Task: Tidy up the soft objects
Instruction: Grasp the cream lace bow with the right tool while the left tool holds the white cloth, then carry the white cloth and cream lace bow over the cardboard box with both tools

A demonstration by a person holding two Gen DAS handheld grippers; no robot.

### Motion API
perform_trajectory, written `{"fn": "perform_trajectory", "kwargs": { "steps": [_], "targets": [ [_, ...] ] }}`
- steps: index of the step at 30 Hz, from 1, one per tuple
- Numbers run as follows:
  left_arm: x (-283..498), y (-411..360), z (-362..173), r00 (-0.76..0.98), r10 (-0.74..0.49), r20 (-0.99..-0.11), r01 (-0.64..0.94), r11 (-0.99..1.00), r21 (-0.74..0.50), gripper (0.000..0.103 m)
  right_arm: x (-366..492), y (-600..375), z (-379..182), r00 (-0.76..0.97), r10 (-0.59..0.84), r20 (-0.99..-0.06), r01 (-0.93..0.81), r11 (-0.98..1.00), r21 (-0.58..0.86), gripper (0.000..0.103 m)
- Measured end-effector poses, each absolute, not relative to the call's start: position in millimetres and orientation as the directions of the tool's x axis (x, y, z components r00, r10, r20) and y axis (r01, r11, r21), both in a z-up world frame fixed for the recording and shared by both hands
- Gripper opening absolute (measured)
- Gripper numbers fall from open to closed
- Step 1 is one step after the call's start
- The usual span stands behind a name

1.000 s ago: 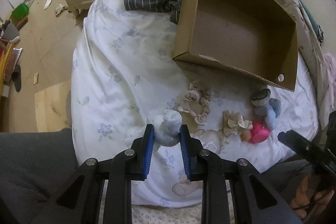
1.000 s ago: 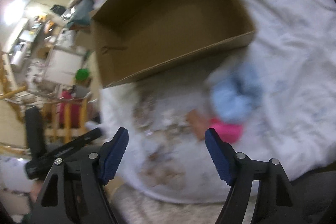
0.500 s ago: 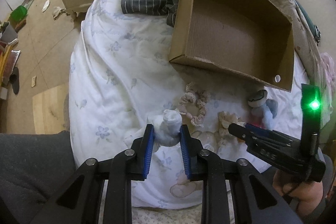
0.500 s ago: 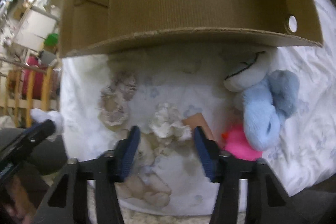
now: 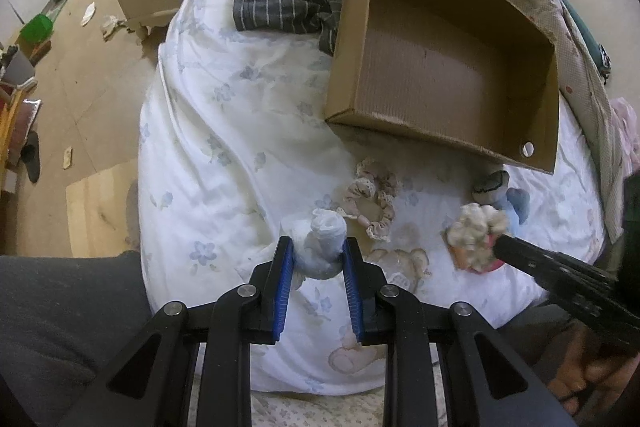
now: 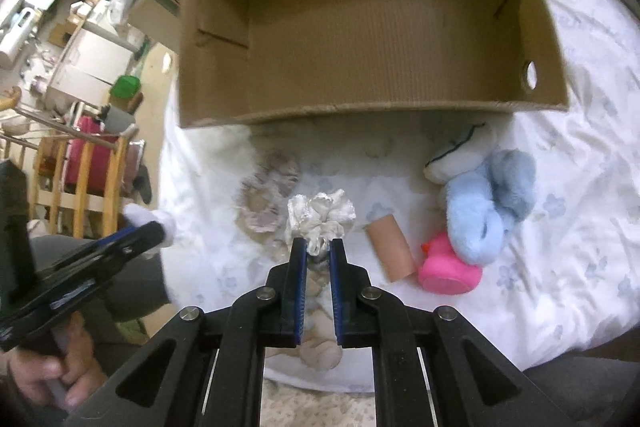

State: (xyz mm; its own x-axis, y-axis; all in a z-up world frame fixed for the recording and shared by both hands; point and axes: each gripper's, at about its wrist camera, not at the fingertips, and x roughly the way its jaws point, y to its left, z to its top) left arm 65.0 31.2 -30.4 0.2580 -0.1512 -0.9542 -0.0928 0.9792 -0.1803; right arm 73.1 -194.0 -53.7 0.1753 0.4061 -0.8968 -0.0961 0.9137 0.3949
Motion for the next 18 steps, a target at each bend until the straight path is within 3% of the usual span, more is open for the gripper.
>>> {"fn": "perform_trajectory", "kwargs": {
  "steps": [18],
  "targets": [
    [117, 7, 29, 0.395, -0.075, -0.916, -0.064, 0.992, -0.109, 0.022, 91, -221, 18, 0.363, 0.471, -0.804, -0.153, 0.881, 0.447, 0.013]
  ]
}}
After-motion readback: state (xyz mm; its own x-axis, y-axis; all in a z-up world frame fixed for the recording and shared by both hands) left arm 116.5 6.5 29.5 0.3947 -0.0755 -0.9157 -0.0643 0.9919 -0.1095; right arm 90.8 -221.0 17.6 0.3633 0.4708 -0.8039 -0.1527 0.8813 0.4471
